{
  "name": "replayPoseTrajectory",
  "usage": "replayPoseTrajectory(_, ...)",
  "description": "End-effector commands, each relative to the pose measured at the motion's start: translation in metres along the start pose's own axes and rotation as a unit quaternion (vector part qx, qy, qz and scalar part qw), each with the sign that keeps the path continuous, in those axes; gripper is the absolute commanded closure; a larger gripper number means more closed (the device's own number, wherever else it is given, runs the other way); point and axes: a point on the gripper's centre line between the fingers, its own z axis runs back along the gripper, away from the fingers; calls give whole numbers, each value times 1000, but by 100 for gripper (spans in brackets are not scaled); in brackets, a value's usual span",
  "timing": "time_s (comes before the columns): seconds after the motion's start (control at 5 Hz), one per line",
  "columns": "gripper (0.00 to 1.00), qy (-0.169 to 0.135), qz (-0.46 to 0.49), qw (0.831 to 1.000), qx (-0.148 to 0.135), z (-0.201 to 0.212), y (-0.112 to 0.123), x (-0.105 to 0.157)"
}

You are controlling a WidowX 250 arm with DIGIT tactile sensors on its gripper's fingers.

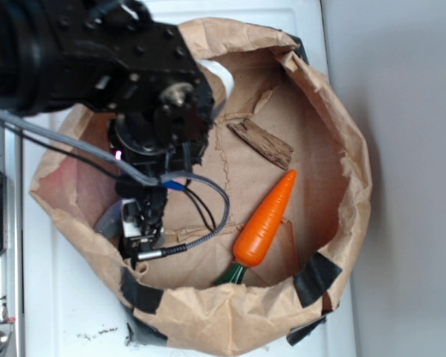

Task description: Grab the gray animal.

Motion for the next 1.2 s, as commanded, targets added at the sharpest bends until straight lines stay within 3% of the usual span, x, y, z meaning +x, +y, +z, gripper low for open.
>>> replayPoseTrajectory(0.0, 0, 10, -45, 999, -12, 4, 2, 7)
replayPoseTrajectory(0.2, 0, -21, -35, 999, -6, 24, -1, -1)
replayPoseTrajectory(0.6, 0, -29, -44, 997, -53, 62, -19, -10)
replayPoseTrajectory(1.0, 0, -56, -39, 998, -2, 32, -33, -6)
